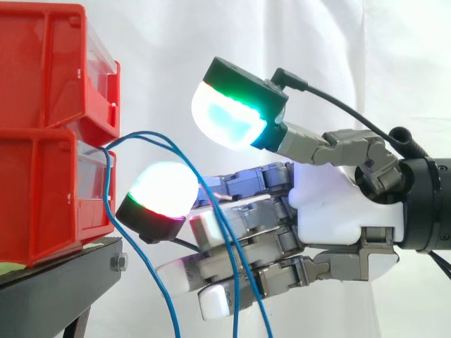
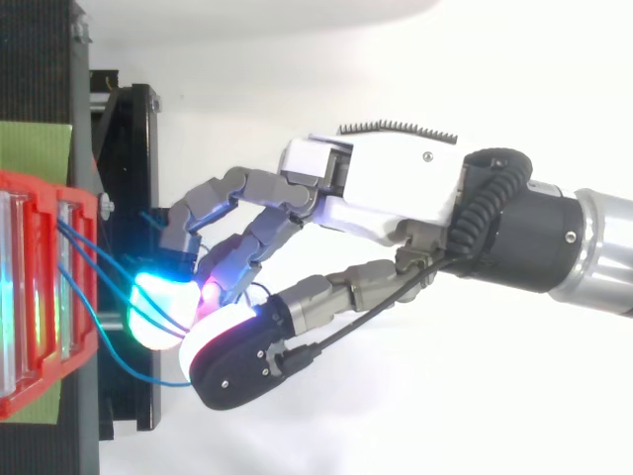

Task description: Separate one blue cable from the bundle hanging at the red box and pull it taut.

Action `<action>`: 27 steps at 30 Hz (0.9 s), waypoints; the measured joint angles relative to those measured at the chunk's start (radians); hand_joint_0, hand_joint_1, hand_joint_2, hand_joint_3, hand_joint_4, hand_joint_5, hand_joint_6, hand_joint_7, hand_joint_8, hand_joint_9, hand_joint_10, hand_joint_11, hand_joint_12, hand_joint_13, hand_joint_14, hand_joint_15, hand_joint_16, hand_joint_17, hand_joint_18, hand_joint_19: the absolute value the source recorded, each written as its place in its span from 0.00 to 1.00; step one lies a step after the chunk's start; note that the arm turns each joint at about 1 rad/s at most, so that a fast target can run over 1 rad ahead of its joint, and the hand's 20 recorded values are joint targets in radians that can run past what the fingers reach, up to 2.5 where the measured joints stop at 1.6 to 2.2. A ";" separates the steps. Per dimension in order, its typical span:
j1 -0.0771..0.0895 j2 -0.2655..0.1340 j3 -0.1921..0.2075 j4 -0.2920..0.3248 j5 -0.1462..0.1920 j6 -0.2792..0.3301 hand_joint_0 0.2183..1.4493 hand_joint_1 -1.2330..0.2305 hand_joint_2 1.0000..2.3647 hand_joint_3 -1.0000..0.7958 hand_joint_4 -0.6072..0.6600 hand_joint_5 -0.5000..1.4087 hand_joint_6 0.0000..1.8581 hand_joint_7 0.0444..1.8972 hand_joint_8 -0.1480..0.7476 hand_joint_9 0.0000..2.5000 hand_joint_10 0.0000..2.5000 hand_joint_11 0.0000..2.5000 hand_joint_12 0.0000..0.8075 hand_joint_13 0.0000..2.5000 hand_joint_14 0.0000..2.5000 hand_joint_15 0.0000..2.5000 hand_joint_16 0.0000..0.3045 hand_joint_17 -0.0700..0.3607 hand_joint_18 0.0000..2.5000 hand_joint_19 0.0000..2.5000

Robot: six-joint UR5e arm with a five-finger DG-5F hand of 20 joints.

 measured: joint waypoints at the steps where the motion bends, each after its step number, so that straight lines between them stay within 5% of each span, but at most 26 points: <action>1: 0.001 0.000 0.009 -0.018 0.000 0.009 0.31 0.37 0.00 0.28 0.63 0.15 0.39 0.44 0.58 0.34 0.01 0.29 0.47 0.24 0.00 0.13 0.16 0.42 0.25 0.17; 9: 0.011 0.000 0.042 -0.113 0.006 0.043 0.35 0.33 0.00 0.32 0.64 0.15 0.37 0.47 0.58 0.31 0.01 0.28 0.47 0.22 0.00 0.13 0.16 0.42 0.23 0.16; 27: 0.028 -0.001 0.044 -0.086 0.069 0.064 0.48 0.28 0.01 0.41 0.64 0.14 0.46 0.39 0.58 0.38 0.01 0.42 0.48 0.33 0.01 0.21 0.16 0.42 0.30 0.23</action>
